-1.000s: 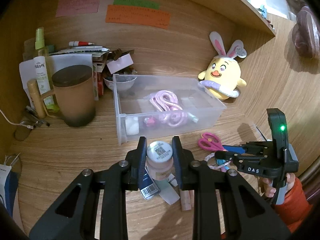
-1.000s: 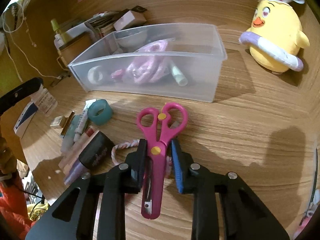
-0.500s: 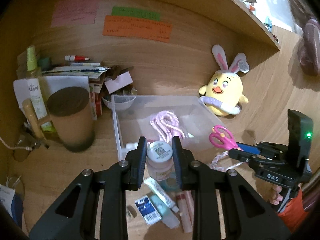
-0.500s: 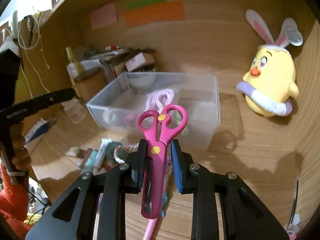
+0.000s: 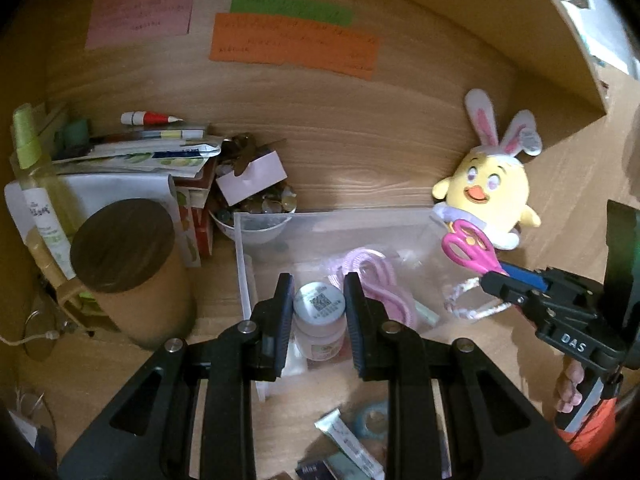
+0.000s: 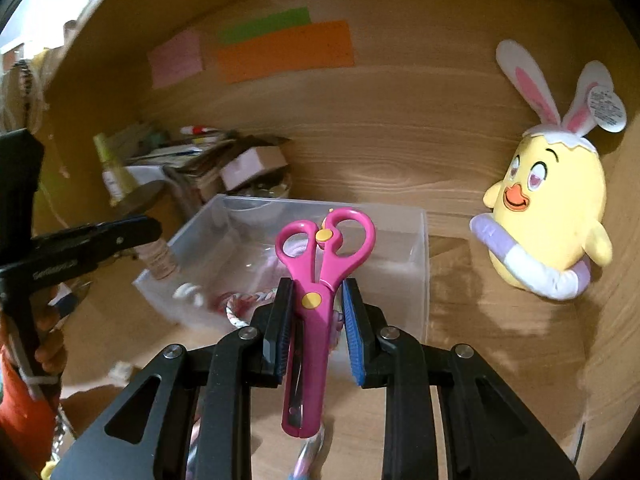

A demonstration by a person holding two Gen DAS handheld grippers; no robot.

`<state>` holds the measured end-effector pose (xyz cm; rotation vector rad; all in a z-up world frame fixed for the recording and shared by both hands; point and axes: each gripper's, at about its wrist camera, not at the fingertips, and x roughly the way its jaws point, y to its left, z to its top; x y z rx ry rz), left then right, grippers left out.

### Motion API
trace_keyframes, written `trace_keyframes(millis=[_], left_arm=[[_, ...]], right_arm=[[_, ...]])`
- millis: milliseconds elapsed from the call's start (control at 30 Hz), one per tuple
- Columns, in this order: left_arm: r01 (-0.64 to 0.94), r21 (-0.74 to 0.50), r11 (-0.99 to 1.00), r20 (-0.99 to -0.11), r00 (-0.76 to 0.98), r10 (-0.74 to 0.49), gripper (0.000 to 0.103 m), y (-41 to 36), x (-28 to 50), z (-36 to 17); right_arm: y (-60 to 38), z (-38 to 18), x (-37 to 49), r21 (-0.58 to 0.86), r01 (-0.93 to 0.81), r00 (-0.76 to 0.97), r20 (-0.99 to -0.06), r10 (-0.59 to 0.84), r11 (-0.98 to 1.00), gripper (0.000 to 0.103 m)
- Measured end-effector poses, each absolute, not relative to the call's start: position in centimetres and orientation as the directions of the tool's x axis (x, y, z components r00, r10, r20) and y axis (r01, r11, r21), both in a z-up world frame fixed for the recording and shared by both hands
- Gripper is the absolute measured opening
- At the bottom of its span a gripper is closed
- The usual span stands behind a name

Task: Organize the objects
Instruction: 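Carry the pill bottle and scissors into the clear box and open both tools, then grasp the glass block with the left tool while the right tool grasps the pink toothbrush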

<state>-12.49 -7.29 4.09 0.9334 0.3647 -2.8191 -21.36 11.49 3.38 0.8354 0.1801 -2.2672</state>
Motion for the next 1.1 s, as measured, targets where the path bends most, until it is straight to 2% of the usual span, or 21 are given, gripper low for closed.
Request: trace_keyframes(millis=[300,733,833,900,967,1100], left_arm=[[0.19,-0.169,-0.967,-0.671,-0.741,-0.028,0.025,-7.3,-15.2,1.3],[0.171,-0.18,-0.969,-0.689,-0.725,0.0,0.026,-7.0,-14.9,1.2],[0.172,-0.185,-0.968,-0.677,-0.736,-0.001,0.038,-6.9,-14.0,1.9],[0.178,-0.171,-0.969,-0.659,-0.752,-0.022,0.054,-6.7,-13.0,2.5],[0.188,-0.151,-0.97,-0.64,-0.767,-0.049,0.062,-6.5,-11.8,3.1],[0.201,-0.127,-0.971,-0.623,-0.779,-0.079,0.077,-6.4,-9.4,3.7]], right_arm=[[9.3,-0.5,-25.1,0.122,0.645,-0.46,-0.726,-0.511,-0.754,0.023],[11.4,2.2,-22.3,0.079,0.668,-0.501,-0.688,-0.525,-0.74,0.024],[12.0,2.5,-21.1,0.065,0.675,-0.505,-0.685,-0.525,-0.735,0.03],[12.5,2.5,-20.0,0.053,0.68,-0.511,-0.681,-0.524,-0.731,0.038],[12.8,2.3,-18.9,0.04,0.683,-0.517,-0.679,-0.521,-0.729,0.048],[13.2,1.2,-17.2,0.024,0.69,-0.512,-0.69,-0.512,-0.723,0.056]])
